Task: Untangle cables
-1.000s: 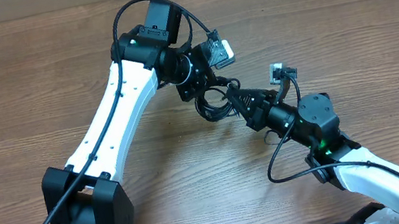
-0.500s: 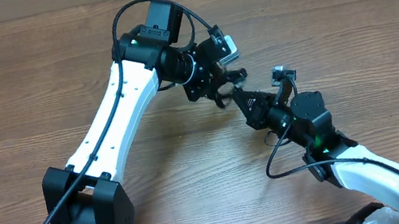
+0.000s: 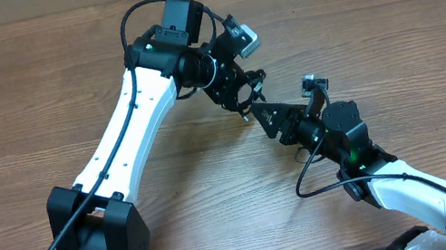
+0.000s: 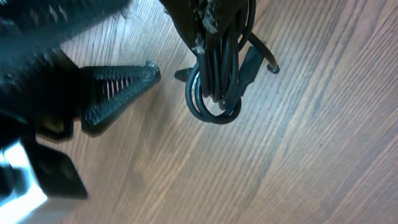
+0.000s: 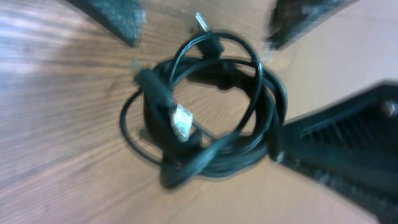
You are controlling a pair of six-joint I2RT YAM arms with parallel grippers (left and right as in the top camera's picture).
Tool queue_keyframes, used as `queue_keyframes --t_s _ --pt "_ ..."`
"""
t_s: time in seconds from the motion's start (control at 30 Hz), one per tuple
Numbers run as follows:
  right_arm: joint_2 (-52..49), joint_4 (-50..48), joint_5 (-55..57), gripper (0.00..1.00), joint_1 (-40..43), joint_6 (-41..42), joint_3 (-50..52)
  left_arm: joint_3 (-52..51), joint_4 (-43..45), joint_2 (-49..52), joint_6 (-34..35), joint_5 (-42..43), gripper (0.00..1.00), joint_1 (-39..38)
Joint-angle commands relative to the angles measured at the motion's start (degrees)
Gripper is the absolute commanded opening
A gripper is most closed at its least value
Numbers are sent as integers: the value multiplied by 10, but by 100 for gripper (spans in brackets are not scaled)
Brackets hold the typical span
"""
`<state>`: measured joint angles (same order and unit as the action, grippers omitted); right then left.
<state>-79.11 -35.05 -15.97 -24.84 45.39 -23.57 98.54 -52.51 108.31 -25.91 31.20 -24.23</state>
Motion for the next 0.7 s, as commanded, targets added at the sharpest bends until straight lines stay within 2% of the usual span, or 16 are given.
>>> queue_keyframes --t_s 0.0,0.17,0.33,0.43,0.5,0.67 --pt "-2 -4 -44 76 -2 -5 -12 10 21 -8 80 -5 4 7" --pt "-2 -4 -48 77 -15 -55 -12 10 45 -8 201 -18 4 11" --pt "-2 -4 18 73 -22 -89 -12 10 37 -8 247 -15 4 11" --pt "-2 -4 57 65 -21 -88 -12 10 23 -8 216 -13 4 11" --pt "-2 -8 61 65 -16 -85 -12 10 10 -8 158 -14 4 11" --pt "-2 -7 60 77 4 -52 -12 10 -23 -8 43 -1 4 22"
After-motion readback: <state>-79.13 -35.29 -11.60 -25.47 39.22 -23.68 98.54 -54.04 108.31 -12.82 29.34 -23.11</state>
